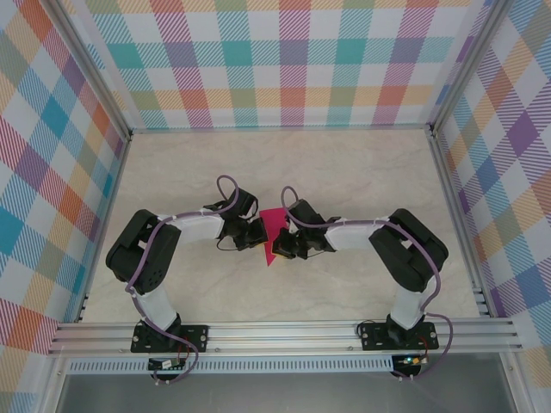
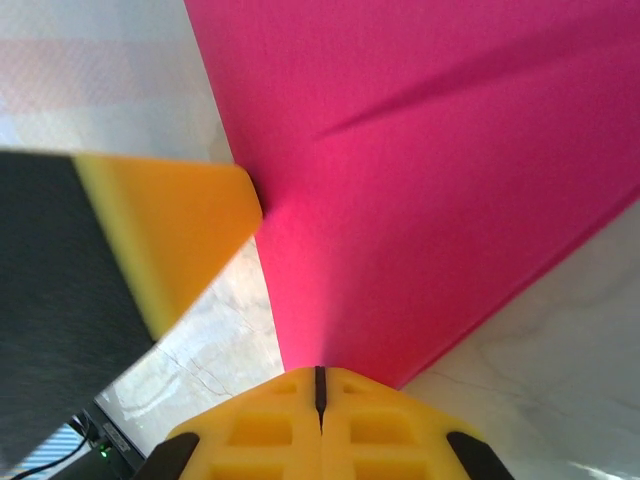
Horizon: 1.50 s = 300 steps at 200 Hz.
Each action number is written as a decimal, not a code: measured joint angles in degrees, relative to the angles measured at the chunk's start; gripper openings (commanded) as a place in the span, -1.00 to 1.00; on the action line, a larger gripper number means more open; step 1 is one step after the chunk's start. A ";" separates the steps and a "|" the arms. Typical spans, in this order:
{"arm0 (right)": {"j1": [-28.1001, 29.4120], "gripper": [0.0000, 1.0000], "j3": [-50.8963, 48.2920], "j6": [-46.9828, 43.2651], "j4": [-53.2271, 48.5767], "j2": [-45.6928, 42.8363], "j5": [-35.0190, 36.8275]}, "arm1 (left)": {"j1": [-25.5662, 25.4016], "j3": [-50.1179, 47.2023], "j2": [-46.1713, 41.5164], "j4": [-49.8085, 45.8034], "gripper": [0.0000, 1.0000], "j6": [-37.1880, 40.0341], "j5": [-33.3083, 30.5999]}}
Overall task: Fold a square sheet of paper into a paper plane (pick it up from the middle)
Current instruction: Third fold the triangle at the center of the table.
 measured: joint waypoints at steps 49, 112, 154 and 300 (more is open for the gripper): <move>-1.70 -0.96 0.00 -0.28 -0.39 0.76 0.44 | 0.00 0.02 -0.04 0.00 -1.00 0.02 -0.02; -1.77 -0.96 0.00 -0.17 -0.17 1.33 0.22 | -0.04 -2.56 -4.74 0.00 -0.72 0.22 -1.14; -1.77 -0.96 0.02 -0.13 -0.17 1.33 0.22 | -0.44 -6.84 -13.77 4.94 -0.76 -1.55 0.17; -1.77 -0.96 -0.31 -0.48 0.55 1.25 -0.04 | -6.49 -13.97 -8.41 11.96 -1.00 -8.13 3.23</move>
